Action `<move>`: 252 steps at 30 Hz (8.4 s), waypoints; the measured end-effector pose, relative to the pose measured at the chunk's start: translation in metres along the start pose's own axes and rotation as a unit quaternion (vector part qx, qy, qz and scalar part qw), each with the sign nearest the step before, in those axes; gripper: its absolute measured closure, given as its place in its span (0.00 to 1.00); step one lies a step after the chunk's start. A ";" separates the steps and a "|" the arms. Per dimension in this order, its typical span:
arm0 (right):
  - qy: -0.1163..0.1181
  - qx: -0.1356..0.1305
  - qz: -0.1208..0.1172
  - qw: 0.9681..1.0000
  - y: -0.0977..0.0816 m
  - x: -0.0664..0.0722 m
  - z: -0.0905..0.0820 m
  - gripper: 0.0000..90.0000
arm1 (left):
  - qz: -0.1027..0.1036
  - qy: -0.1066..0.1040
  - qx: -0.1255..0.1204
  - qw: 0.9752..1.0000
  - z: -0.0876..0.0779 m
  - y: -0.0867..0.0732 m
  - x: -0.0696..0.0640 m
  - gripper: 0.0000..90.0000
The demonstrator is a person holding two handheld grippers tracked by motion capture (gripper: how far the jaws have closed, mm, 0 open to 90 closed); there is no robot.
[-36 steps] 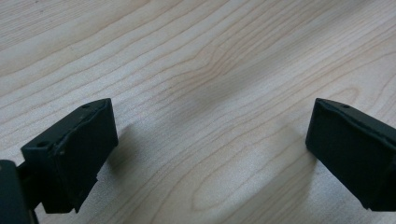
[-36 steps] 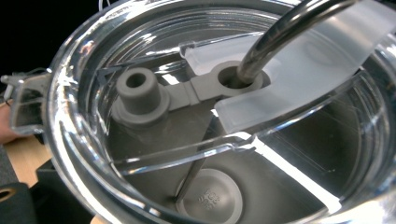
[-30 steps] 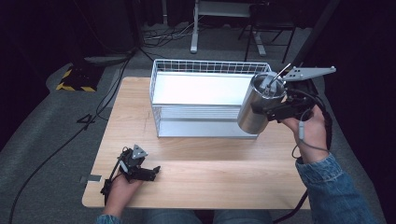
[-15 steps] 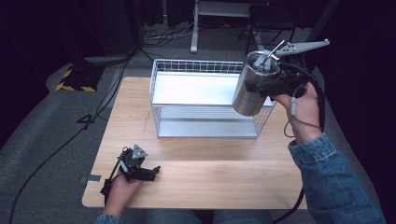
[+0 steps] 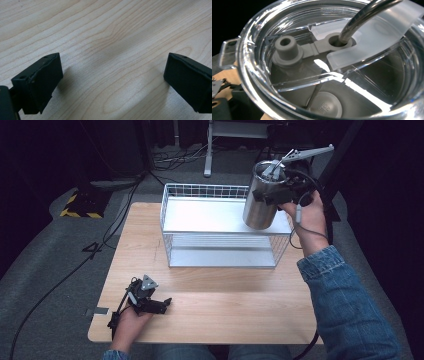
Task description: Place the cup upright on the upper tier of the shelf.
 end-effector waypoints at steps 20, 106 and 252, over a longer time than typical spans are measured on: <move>-0.033 0.006 0.025 0.999 0.023 -0.021 0.043 0.04 | -0.002 -0.002 0.000 1.000 0.000 0.000 0.000 0.03; 0.021 -0.037 0.011 0.999 -0.009 -0.023 0.010 0.00 | 0.001 0.000 0.001 1.000 0.001 0.001 0.001 0.03; -0.020 0.076 0.025 0.997 -0.375 -0.039 0.037 0.15 | -0.001 0.000 0.000 1.000 0.006 0.006 0.003 0.03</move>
Point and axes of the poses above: each handheld gripper's, and its own axes: z roughly forward along the jaws, y roughly out of its top, x roughly to its left, the point moved 6 cm from there along z, roughly forward along the jaws, and after that the axes turned 9 degrees about z, right-handed, at the moved point
